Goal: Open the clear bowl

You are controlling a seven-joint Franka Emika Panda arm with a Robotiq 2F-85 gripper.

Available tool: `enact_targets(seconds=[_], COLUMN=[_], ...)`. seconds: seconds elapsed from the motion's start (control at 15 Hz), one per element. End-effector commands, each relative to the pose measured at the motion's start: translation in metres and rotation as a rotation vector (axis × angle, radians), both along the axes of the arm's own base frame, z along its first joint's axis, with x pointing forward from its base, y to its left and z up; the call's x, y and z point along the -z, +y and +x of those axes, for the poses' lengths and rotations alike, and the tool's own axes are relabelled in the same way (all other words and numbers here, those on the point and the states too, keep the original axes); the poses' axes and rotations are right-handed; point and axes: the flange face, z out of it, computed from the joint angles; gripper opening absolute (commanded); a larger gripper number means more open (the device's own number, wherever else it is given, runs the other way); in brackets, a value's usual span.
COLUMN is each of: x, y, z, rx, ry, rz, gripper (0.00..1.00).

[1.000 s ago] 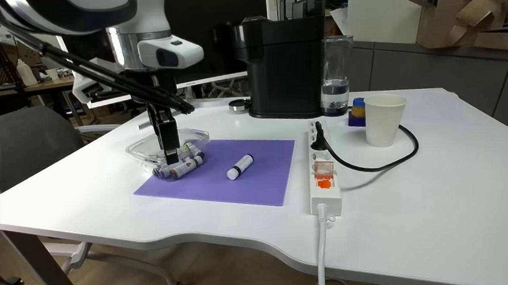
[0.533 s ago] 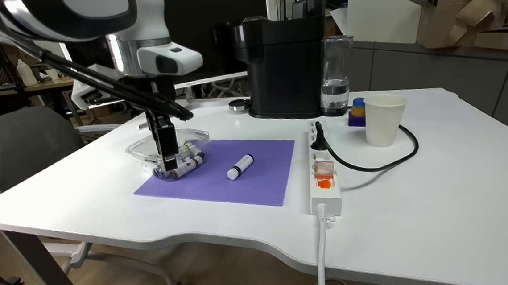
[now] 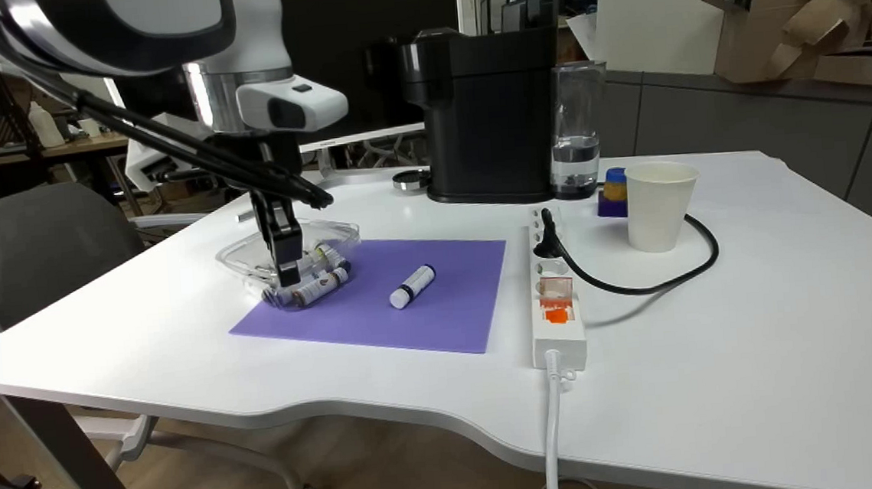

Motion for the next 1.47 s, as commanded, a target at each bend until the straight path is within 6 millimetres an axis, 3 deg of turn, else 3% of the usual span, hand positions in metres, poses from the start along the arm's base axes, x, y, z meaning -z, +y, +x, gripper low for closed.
enact_targets(seconds=[0.0,0.8,0.87,1.0,1.4], x=[-0.003,-0.033,-0.033,-0.033,-0.027], y=[0.002,0.006,0.007,0.008,0.006], z=[0.002,0.016,0.017,0.015,0.003], rx=[0.001,-0.032,-0.031,-0.024,-0.017], ry=[-0.018,-0.166,-0.163,-0.158,-0.128], rz=[0.0,-0.04,-0.034,-0.029,-0.031], gripper=[0.0,0.0,0.26,0.32,0.73])
